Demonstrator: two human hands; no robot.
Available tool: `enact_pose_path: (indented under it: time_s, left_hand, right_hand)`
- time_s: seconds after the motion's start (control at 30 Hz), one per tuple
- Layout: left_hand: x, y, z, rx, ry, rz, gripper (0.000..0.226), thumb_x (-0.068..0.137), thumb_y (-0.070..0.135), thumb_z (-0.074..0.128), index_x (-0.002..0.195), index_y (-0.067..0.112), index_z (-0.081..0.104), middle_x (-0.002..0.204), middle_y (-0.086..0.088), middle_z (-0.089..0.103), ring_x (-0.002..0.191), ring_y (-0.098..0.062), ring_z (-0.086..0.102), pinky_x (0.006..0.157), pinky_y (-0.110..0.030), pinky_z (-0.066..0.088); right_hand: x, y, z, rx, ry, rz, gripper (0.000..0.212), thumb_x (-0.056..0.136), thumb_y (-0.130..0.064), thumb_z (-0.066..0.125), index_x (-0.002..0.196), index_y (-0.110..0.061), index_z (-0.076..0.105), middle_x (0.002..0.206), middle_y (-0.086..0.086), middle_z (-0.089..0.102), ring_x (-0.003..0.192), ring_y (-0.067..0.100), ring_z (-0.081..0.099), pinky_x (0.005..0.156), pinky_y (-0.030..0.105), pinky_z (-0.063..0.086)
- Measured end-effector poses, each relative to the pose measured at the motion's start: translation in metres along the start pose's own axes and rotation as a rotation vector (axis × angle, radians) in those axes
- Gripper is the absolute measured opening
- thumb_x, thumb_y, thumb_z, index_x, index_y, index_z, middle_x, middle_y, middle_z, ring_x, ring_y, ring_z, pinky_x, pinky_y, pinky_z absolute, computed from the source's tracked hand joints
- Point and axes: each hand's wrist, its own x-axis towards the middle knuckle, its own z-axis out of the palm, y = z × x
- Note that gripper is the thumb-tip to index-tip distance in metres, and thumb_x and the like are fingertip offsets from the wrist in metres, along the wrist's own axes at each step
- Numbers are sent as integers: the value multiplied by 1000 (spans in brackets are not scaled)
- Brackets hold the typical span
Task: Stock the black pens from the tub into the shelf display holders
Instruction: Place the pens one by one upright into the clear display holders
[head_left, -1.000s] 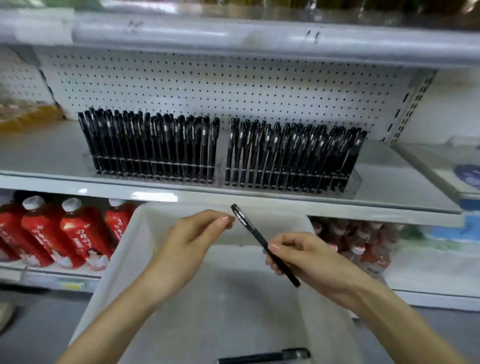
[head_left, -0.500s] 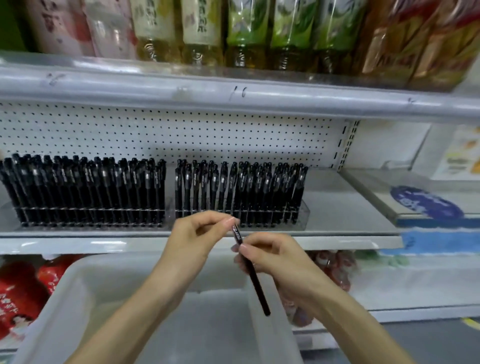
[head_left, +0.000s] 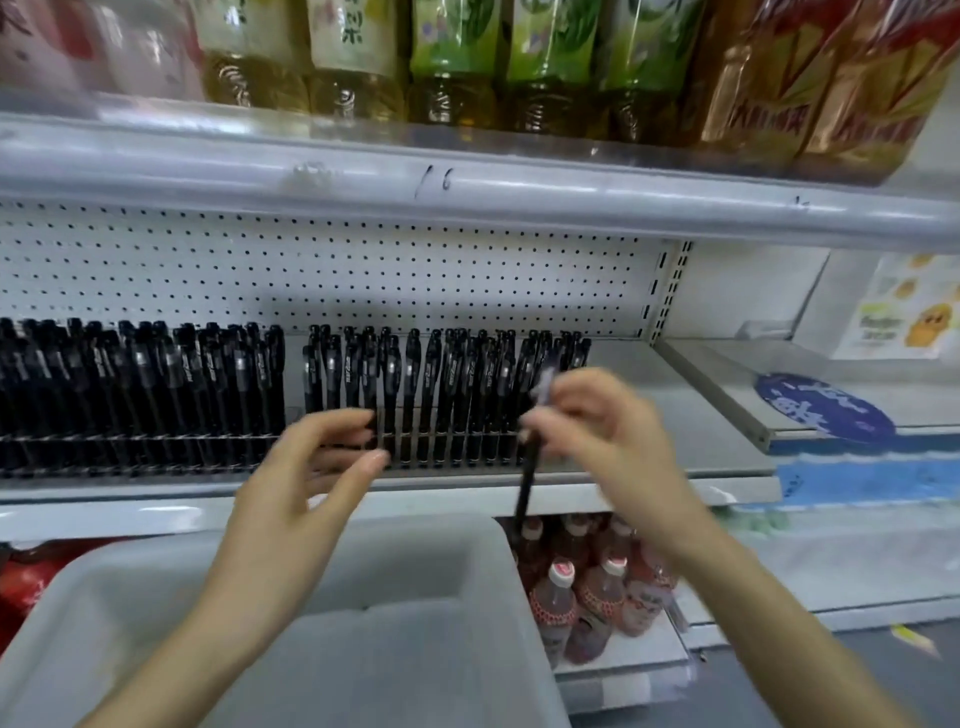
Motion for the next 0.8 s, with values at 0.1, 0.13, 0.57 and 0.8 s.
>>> enact_pose_path:
  time_s: [0.1,0.13,0.57,0.8]
  left_hand:
    - [-1,-30,-28,399,33,41,57,79,43,52,132,20,45,120,6,58,105,-1,56,88,-24,44]
    - [-1,-38,-35,502,7,27,66,81,45,50,140,20,34,129,5,53,115,-7,52,93,-33,44]
    - [6,-72,-36,895,-138,58,77,85,52,43,147,11,21,138,-13,49,126,-31,47,103,-49,40]
    - [7,-76,-36,875,-144,75,79,85,48,45,148,10,18,134,-12,53,120,-35,52,100,-50,42]
  right_hand:
    - [19,-9,-41,-62,309,-94,32,85,-5,64,104,-26,50,88,8,64,78,11,70,66,20,56]
    - [24,-7,-48,-111,361,-133,38,86,-5,64,107,-31,46,86,8,63,77,12,70,66,21,56]
    - [47,50,-29,-481,367,-304,35,89,-10,63,116,-24,44,95,3,65,87,14,66,79,29,56]
    - [49,56,-24,-586,230,-205,36,88,-7,63,121,-12,51,87,-6,57,84,12,59,76,18,47]
